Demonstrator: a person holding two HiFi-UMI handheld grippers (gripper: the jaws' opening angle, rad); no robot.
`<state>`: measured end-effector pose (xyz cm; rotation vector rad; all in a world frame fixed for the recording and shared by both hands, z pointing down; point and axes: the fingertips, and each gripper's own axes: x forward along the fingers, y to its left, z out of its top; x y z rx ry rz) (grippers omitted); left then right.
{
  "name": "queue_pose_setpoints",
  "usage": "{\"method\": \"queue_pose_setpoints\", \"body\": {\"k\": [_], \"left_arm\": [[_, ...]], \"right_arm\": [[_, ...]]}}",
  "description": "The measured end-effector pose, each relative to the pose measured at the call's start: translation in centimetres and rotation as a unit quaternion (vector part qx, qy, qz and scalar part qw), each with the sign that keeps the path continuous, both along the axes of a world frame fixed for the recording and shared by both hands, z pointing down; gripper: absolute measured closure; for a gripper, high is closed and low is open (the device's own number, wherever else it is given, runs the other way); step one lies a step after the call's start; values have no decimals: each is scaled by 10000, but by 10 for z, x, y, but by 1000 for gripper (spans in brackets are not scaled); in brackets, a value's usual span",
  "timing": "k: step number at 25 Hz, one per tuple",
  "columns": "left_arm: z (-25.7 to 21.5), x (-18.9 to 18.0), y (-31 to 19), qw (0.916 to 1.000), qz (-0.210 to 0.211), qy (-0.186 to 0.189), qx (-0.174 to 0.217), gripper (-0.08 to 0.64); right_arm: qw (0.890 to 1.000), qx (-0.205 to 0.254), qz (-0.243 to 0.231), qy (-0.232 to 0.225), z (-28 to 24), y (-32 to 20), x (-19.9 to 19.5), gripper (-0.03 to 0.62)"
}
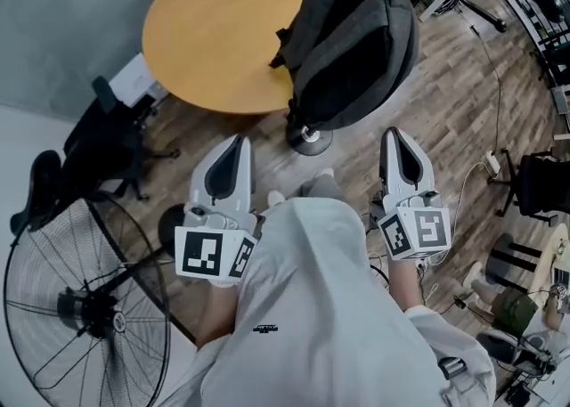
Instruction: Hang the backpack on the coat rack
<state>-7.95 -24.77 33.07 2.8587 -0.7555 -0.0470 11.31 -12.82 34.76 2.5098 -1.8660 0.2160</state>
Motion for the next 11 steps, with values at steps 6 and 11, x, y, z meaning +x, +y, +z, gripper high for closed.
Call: {"method": "queue_pose_setpoints", "body": {"k": [6, 11], "left_arm": [[2, -3, 1, 10000, 46, 4, -54, 541], [2, -4, 3, 10000, 61, -14, -50, 541]], "right_arm": [[10000, -12, 40, -16, 1, 2, -5, 591], [10000, -33, 65, -29, 2, 6, -5, 591]]}}
